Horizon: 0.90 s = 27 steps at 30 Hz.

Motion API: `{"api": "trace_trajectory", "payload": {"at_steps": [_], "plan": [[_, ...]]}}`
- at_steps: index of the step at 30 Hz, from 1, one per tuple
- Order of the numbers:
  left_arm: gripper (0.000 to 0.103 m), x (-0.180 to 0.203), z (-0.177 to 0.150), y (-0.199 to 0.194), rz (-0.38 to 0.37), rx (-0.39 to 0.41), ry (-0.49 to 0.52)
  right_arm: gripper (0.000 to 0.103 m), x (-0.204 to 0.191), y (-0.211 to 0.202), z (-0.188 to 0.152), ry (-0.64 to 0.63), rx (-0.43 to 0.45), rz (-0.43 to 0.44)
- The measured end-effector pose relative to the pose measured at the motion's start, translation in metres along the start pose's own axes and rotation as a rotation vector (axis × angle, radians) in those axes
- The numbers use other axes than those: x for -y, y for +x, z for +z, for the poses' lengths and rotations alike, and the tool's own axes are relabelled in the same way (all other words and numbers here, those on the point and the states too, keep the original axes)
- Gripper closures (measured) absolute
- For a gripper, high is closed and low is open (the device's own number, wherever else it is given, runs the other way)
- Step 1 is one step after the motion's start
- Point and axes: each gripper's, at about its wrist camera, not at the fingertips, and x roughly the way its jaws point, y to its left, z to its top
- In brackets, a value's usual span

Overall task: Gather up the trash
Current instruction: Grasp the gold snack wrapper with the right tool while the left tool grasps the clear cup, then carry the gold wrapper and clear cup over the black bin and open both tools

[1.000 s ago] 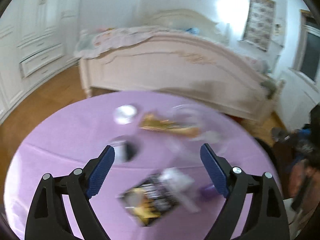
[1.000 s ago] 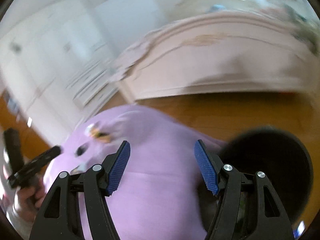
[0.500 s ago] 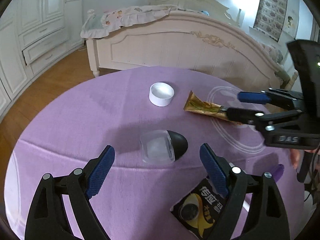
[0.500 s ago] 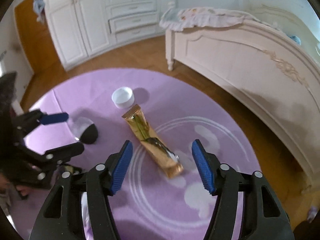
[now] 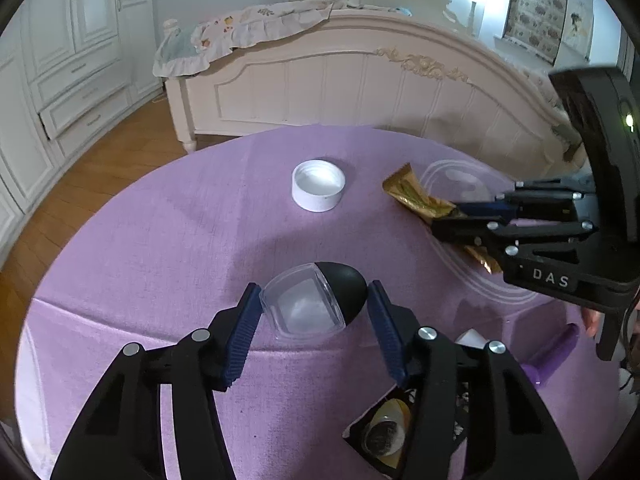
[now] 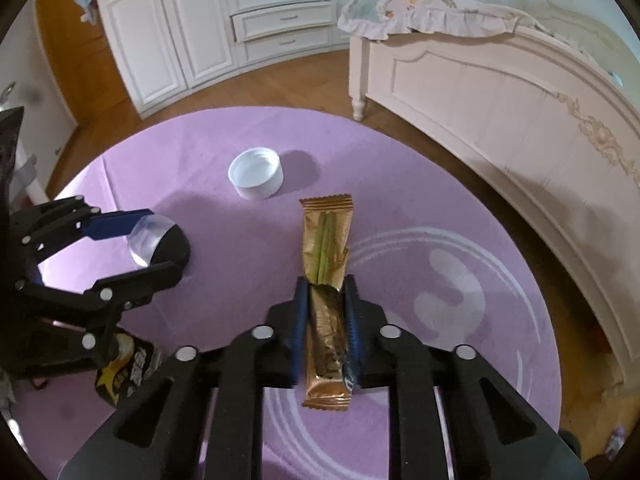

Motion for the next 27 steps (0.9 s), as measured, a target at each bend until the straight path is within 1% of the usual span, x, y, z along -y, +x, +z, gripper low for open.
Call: {"api": "trace_trajectory", "payload": {"at_steps": [1,5,9,12,16,20,21,23,24,27], "plan": [[0.049,-0.003,-0.001,-0.002,-0.020,0.004,-0.014,0.088,0.000,-0.004,-0.002,0.010,0.006,0.006],[0.049,-0.003,-0.006,-0.011,-0.042,0.032,-0.040,0.088,0.006,-0.036,-0.017,0.080,0.085,0.052],[0.049,0.011,-0.013,-0.027,-0.059,0.062,-0.027,0.088,0.024,-0.083,-0.051,0.227,0.207,0.113],[0.049,0.026,-0.011,-0.042,-0.082,0.100,-0.016,0.088,0.037,-0.113,-0.083,0.332,0.298,0.119],[0.049,0.065,-0.006,-0.064,-0.131,0.157,0.030,0.088,0.055,-0.142,-0.124,0.451,0.395,0.114],[0.049,0.118,-0.003,-0.079,-0.201,0.191,0.111,0.088,0.074,-0.165,-0.168,0.537,0.466,0.066],[0.049,0.129,-0.002,-0.081,-0.216,0.193,0.127,0.088,0.076,-0.167,-0.174,0.552,0.477,0.054],[0.049,0.155,-0.002,-0.082,-0.248,0.198,0.165,0.088,0.087,-0.184,-0.197,0.605,0.517,0.030],[0.049,0.171,-0.001,-0.082,-0.264,0.198,0.192,0.088,0.094,-0.187,-0.200,0.629,0.533,0.021],[0.049,0.209,0.003,-0.075,-0.305,0.188,0.247,0.088,0.112,-0.207,-0.230,0.704,0.572,-0.027]]}}
